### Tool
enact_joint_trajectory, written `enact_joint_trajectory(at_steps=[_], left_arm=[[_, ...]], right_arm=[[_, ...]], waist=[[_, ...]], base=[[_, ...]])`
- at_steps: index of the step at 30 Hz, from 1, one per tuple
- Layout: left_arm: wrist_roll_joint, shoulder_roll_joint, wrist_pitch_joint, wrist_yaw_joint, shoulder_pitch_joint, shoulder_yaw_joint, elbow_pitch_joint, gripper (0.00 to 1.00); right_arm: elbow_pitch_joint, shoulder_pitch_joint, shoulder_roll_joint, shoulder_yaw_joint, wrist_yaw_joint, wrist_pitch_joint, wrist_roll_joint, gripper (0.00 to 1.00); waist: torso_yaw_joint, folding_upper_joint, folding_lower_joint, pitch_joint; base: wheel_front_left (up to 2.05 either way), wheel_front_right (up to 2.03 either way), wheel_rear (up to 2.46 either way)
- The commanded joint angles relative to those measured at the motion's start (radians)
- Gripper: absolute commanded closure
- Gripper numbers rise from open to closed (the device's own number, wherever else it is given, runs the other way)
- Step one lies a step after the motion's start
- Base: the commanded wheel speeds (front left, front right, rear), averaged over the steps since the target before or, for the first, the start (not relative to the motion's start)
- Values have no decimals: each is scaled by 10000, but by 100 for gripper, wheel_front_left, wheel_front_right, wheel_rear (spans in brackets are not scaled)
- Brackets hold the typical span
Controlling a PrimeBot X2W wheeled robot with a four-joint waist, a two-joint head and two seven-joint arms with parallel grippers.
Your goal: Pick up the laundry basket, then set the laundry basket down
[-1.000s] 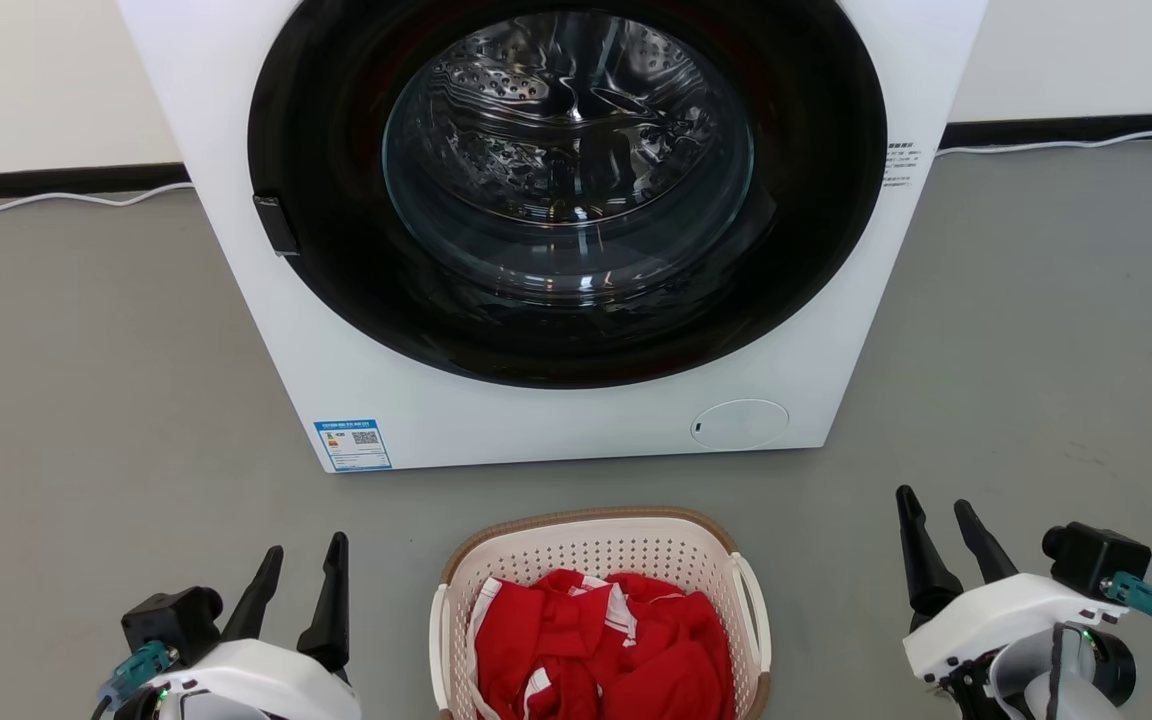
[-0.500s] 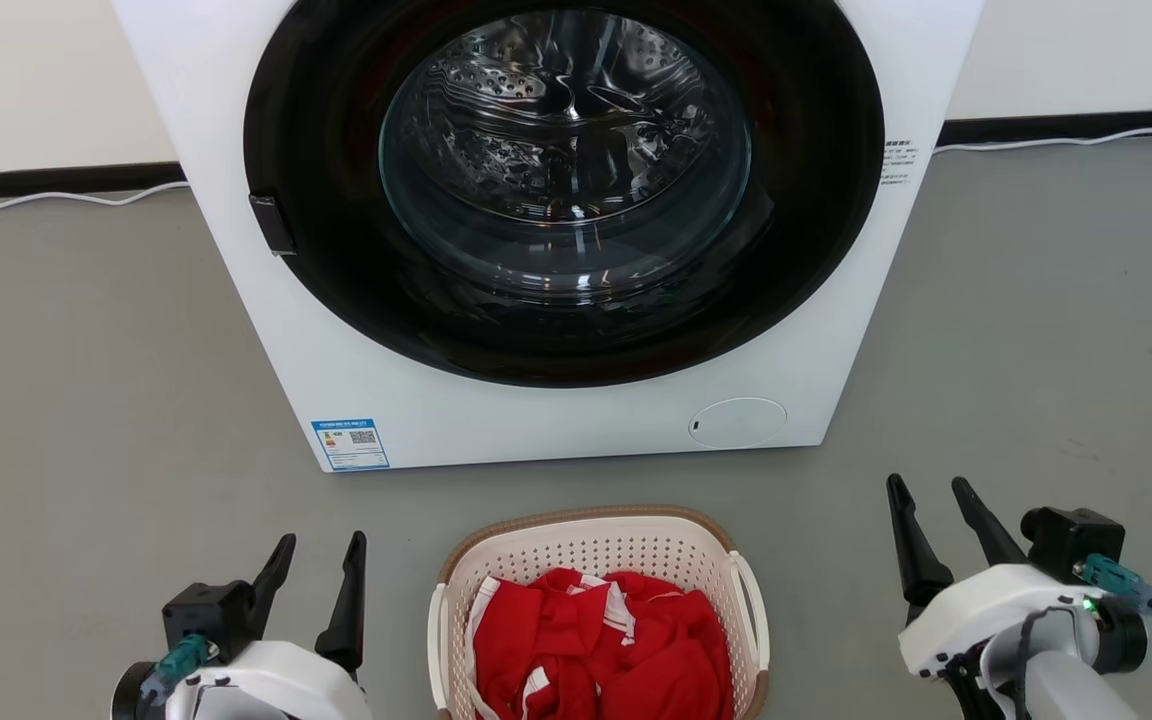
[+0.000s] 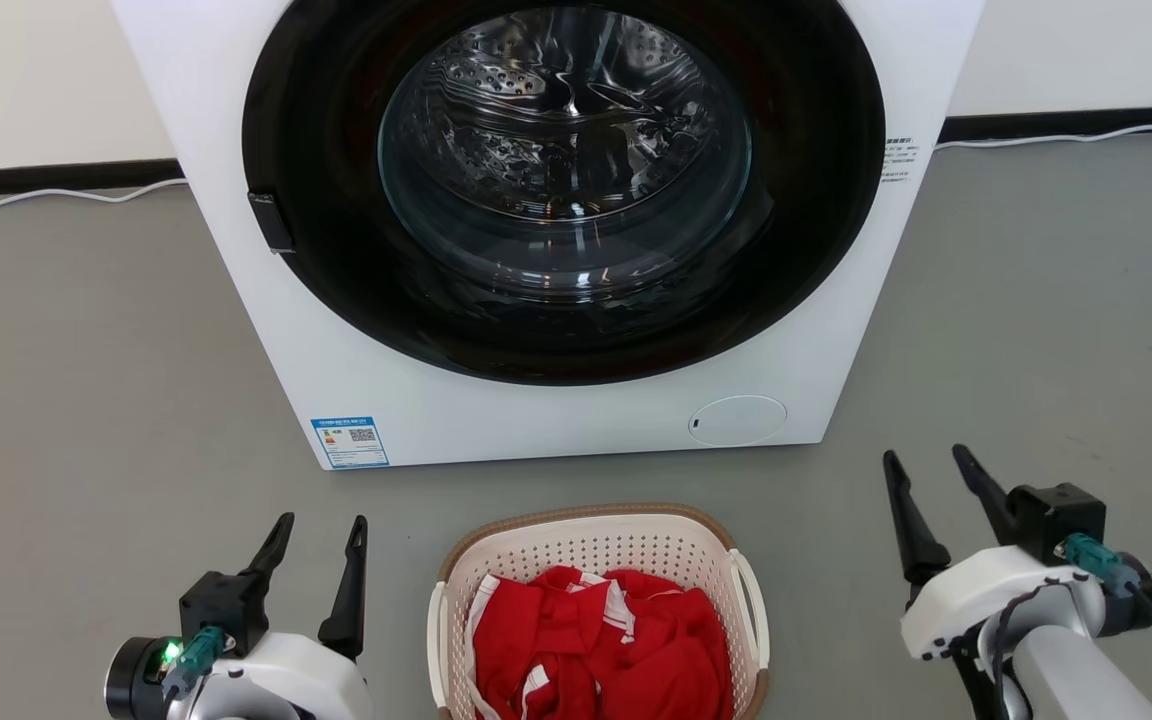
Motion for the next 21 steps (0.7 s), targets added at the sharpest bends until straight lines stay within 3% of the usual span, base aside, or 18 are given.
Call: enact_joint_trajectory(at_steps=[1,7,21], left_arm=[[441,138,-192,-61,-534,386,-164,0],[1221,23,-370,-22,-569,692,-42,0],[1375,-177,-371,30,-514,1152,21,0]], right_arm=[[-90,-456,-59,41,31,-208,-378,0],[139,-577,14,-296,33,-384,-1272,0],[256,-512,226,-635,33,-385,-1549,0]], waist=[[-2,0,0,4],[-17,0,0,-4],[-2,0,0,-30]], base=[[0,0,0],[0,0,0],[0,0,0]])
